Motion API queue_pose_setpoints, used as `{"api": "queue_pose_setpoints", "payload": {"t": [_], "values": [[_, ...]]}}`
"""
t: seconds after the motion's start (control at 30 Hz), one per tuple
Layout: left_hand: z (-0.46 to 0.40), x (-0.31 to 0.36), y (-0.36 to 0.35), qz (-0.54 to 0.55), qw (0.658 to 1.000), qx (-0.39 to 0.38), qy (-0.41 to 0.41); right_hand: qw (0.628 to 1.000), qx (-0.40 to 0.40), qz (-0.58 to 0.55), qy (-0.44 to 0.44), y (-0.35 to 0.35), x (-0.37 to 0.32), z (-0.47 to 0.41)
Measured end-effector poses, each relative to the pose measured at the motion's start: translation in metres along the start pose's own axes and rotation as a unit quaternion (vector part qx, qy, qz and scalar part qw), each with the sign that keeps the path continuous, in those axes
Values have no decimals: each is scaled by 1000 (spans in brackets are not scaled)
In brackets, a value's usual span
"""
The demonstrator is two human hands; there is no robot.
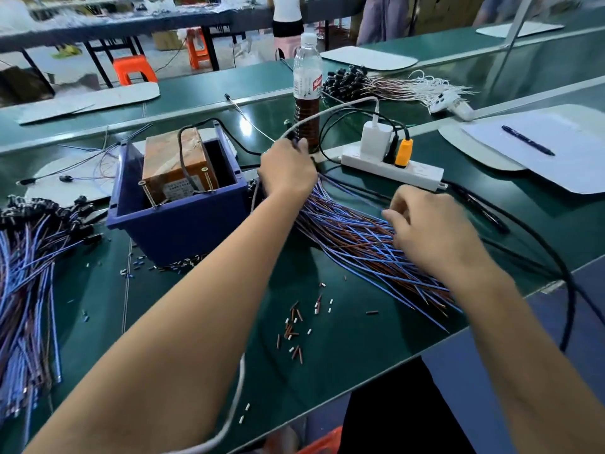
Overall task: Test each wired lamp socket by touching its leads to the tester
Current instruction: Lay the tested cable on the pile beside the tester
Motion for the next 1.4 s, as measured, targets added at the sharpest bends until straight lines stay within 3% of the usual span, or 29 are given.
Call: {"api": "queue_pose_setpoints", "payload": {"t": [0.13,0.27,0.43,0.57,0.7,0.77,0.9,1.03,1.13,1.2,1.3,1.4], "values": [[-1,-21,4,-80,996,-23,30,997,43,54,39,-18,-19,-7],[9,-19,-2,-183,982,-48,-9,999,22,-21,45,-30,-23,-9],[25,-16,-3,-271,962,-33,-26,997,38,-31,51,-29,-25,-6],[30,-19,-7,-239,969,-52,-25,995,80,7,51,-27,-36,-6],[37,-28,-8,-187,978,-92,-11,994,-19,108,23,-50,-50,-19],[41,-30,-9,-153,979,-134,-18,987,-30,155,12,-54,-54,-20],[61,-31,-7,-67,967,-242,-48,990,-19,142,6,-50,-58,-18],[88,-38,25,-62,962,-255,-81,993,-26,117,-8,-47,-62,-17],[112,-55,48,0,944,-324,-63,996,65,58,21,-28,-83,-11],[125,-71,67,47,929,-364,-42,984,149,4,94,-12,-114,1],[134,-109,109,73,939,-337,-1,956,160,-87,230,-16,-178,20],[132,-161,164,70,976,-194,66,949,25,-102,297,-61,-238,28]]}}
Point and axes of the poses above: each hand's wrist, its own z-axis away from the middle knuckle, its own y-axis out of the back of the hand, x = y × z, the point moved 8 cm from there along -z, towards the middle knuckle, and after that the axes turned 12 degrees about -x, right-handed, at the moved point
